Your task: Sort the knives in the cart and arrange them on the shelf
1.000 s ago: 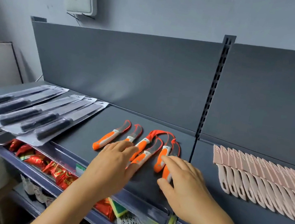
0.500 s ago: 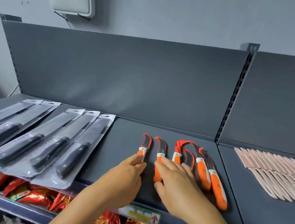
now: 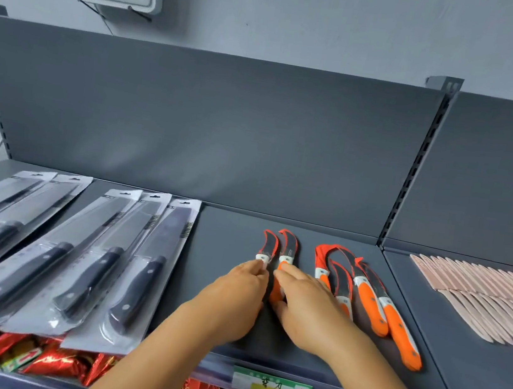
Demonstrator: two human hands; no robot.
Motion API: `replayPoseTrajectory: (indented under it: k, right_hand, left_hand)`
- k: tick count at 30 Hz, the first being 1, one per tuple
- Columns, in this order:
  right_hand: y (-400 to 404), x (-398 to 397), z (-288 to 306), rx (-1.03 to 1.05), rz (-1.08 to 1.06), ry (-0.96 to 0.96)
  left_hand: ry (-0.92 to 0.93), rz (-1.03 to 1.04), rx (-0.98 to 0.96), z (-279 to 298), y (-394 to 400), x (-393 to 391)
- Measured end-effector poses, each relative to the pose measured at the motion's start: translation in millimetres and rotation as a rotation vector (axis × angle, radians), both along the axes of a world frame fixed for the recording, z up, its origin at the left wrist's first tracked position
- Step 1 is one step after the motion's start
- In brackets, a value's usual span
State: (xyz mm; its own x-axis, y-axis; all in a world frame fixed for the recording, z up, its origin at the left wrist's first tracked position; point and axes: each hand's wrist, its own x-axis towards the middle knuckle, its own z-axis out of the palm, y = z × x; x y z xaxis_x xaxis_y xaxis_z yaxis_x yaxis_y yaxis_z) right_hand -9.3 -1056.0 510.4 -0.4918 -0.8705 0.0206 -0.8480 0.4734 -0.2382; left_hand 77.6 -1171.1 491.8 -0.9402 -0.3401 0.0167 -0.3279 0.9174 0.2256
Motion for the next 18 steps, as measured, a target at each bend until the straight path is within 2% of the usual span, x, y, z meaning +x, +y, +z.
replayPoseTrajectory:
  k: [11,15,18]
  right_hand:
    - [-14.5,-15.9,-3.9,0.009,-0.009,0.000]
    - [-0.3,-16.7,1.9,-0.095,-0.008,-0.032]
    - [24.2,-19.7,6.7,-0.143,-0.051,0.012]
  left_hand:
    - [0.009,0.089,-0.009,1.4,-8.2,-21.8]
    - [0.141,0.064,0.004,6.4,2.4,-19.9]
    - [0.259,-0.029,-0.025,11.7,28.8,-22.6]
